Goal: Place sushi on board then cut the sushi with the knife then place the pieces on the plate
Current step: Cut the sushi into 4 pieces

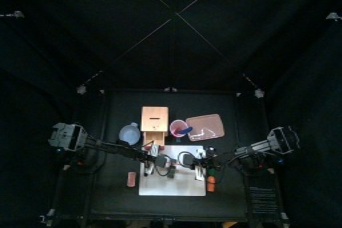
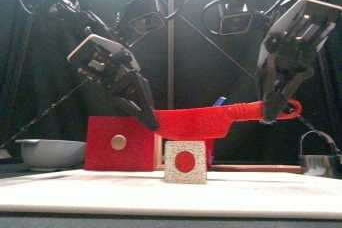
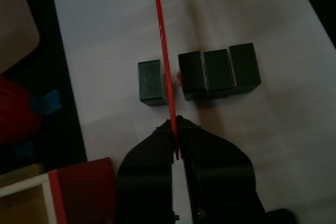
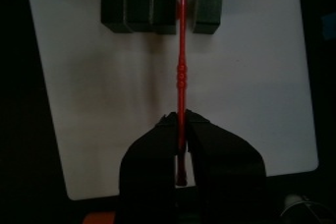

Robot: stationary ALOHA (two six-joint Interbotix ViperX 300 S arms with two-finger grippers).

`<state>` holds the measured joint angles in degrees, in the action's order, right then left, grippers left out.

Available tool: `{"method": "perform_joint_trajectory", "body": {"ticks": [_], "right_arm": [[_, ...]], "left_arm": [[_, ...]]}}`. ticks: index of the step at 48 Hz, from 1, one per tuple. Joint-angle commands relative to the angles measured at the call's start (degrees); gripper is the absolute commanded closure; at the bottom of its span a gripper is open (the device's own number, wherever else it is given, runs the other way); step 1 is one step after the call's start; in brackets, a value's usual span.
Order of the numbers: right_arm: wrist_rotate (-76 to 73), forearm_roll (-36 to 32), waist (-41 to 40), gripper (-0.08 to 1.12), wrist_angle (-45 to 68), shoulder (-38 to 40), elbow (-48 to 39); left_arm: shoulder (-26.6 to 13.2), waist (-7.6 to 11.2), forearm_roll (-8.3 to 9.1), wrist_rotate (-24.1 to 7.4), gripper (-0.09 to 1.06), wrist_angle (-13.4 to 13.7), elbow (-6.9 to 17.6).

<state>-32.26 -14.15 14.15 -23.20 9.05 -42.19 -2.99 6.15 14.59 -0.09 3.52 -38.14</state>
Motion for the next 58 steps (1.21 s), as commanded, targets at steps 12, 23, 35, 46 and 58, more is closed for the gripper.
{"method": "perform_joint_trajectory", "body": {"ticks": [12, 23, 35, 46, 58], "right_arm": [[0.00, 1.76, 2.72, 0.66, 1.58, 0.53, 1.85], [-0.09, 2.29, 2.99, 0.66, 2.72, -1.05, 1.85], [0.00, 3.34, 3.52, 0.66, 3.60, -2.02, 2.11], [0.00, 3.25, 3.52, 0.66, 3.60, -2.37, 2.02], [0.44, 2.90, 3.25, 0.66, 3.60, -2.99, 2.20]], "left_arm": [[0.88, 1.76, -2.37, 0.09, 0.59, -0.97, 1.93], [0.44, 1.76, -2.37, 0.09, 0.59, -0.97, 1.85], [0.35, 2.37, -2.64, 0.09, 0.59, -1.05, 2.11], [0.26, 2.90, -3.78, 0.09, 0.59, -2.20, 1.67], [0.18, 2.46, -3.78, 0.09, 0.59, -2.99, 1.41]]}}
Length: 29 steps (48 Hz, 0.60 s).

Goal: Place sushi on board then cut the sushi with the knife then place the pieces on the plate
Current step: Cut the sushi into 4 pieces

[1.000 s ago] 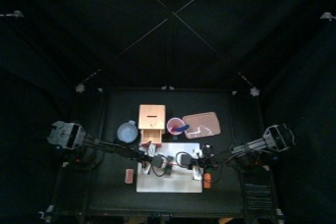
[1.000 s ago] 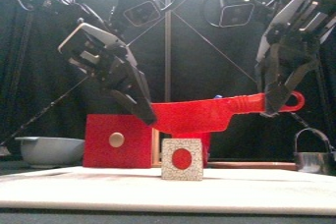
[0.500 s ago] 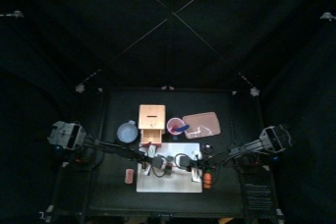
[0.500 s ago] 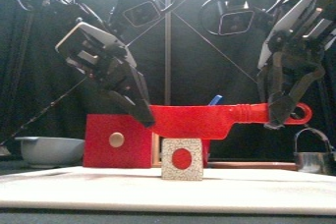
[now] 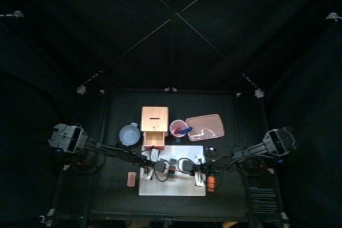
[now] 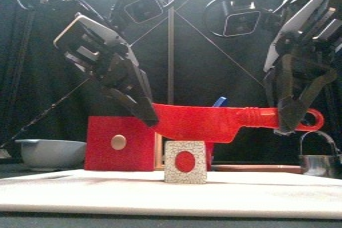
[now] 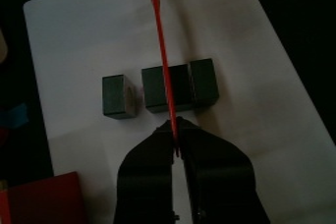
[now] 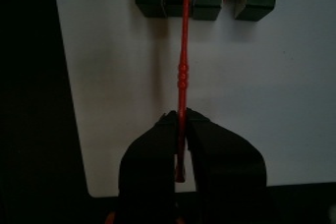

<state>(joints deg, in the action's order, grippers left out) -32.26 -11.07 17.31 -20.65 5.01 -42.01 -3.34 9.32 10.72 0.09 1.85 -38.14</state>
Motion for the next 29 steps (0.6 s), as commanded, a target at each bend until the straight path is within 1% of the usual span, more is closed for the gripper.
{"method": "perform_joint_trajectory", "body": {"ticks": [1, 20, 29], "right_arm": [[0.44, -0.26, 0.00, 0.66, 1.05, 1.05, 2.02], [0.62, -1.05, -0.35, 0.66, 1.05, 0.70, 2.29], [0.79, -1.41, -0.97, 0.66, 1.05, 0.18, 2.55]], "left_arm": [[0.53, -0.70, 0.09, -0.09, 0.59, -1.23, 1.41], [0.44, -0.88, 0.00, -0.09, 0.59, -1.32, 0.26], [0.44, -1.05, 0.00, -0.09, 0.59, -1.32, 0.09]]}}
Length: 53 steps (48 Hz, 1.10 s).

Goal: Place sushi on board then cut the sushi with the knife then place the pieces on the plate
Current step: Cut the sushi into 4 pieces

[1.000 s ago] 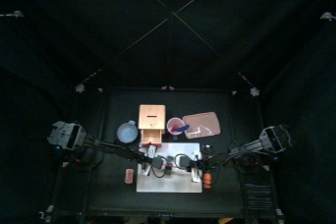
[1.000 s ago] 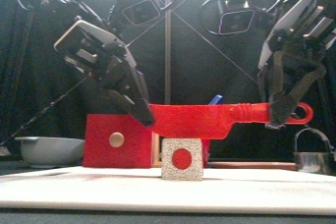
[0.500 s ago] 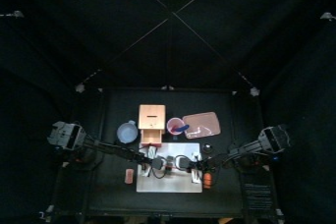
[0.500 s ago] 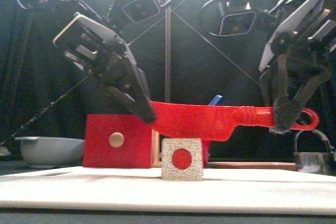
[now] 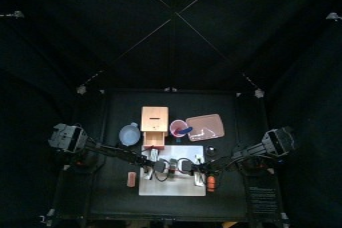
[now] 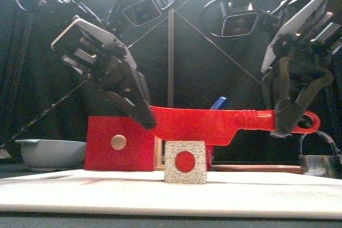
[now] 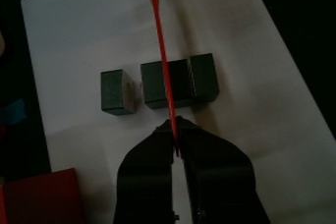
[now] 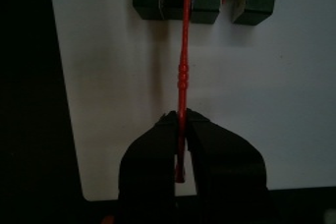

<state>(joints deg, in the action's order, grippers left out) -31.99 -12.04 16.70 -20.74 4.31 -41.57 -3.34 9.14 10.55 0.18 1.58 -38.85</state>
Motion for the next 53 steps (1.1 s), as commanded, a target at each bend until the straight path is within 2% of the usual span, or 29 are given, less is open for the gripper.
{"method": "perform_joint_trajectory", "body": {"ticks": [1, 18, 37, 44, 49, 53], "right_arm": [[0.53, -0.44, -0.35, 0.66, 1.14, 0.88, 2.20], [0.44, -1.41, -0.62, 0.66, 1.14, -0.35, 2.90], [0.26, -3.52, -1.14, 0.66, -1.93, 2.46, 4.04], [0.26, -3.60, -1.32, 0.66, -2.20, 2.20, 3.87], [0.35, -3.52, -1.32, 0.66, -2.20, 1.67, 3.87], [0.35, -3.43, -1.32, 0.66, -2.20, 1.49, 3.78]], "left_arm": [[0.53, -0.88, 0.09, -0.18, 0.59, -1.05, 0.79], [-0.09, -0.97, -0.26, -0.18, 0.59, -2.55, 0.35], [2.20, -0.97, -0.26, -0.26, 0.59, -4.04, 0.18], [2.20, -1.32, -0.53, -0.18, 0.59, -7.03, -0.88], [2.20, -1.49, -1.85, -0.18, 0.59, -10.55, -2.46], [2.20, -1.49, -2.72, -0.26, 0.59, -11.87, -3.25]]}}
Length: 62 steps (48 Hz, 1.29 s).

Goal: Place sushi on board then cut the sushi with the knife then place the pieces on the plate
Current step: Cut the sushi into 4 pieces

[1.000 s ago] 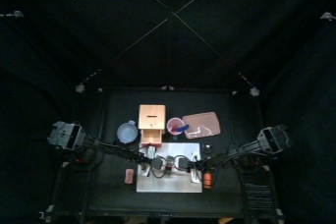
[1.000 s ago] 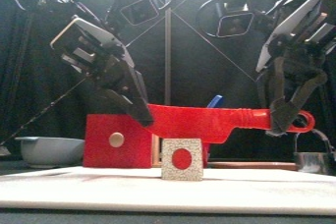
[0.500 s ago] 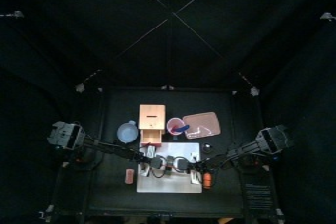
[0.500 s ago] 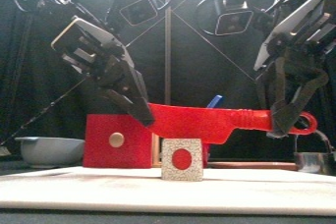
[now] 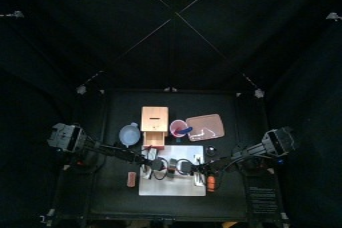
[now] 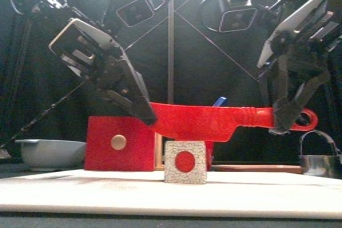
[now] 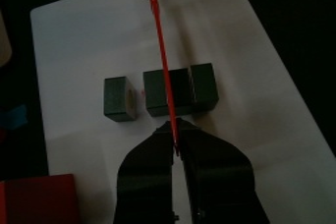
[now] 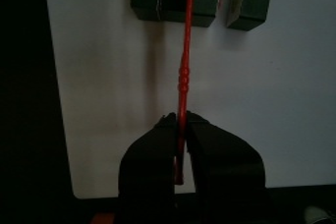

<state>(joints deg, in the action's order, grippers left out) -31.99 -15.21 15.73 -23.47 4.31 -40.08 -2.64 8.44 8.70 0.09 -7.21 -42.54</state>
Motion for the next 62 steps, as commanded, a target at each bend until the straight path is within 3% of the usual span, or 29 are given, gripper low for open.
{"method": "perform_joint_trajectory", "body": {"ticks": [1, 42, 50, 56, 62], "right_arm": [[0.44, -0.26, -0.35, 0.66, 0.53, 1.49, 2.37], [0.09, 0.00, -0.35, 0.66, 0.88, -1.58, 2.37], [-0.26, 0.18, 0.00, 0.66, 1.41, -3.43, 2.37], [-0.26, 0.88, 0.09, 0.66, 2.64, -4.92, 2.55], [-0.18, 1.58, 0.09, 0.66, 3.43, -5.80, 2.99]], "left_arm": [[1.49, -0.79, -1.05, -0.18, 0.59, -3.25, 0.26], [-1.85, -0.79, -2.37, -0.18, 0.59, -4.04, -0.09], [-3.96, -0.44, -4.57, -0.09, 0.59, -5.01, 0.09], [-6.15, 0.97, -7.21, -0.18, 0.59, -6.33, 0.35], [-6.68, 1.85, -8.61, -0.18, 0.59, -6.94, 0.44]]}}
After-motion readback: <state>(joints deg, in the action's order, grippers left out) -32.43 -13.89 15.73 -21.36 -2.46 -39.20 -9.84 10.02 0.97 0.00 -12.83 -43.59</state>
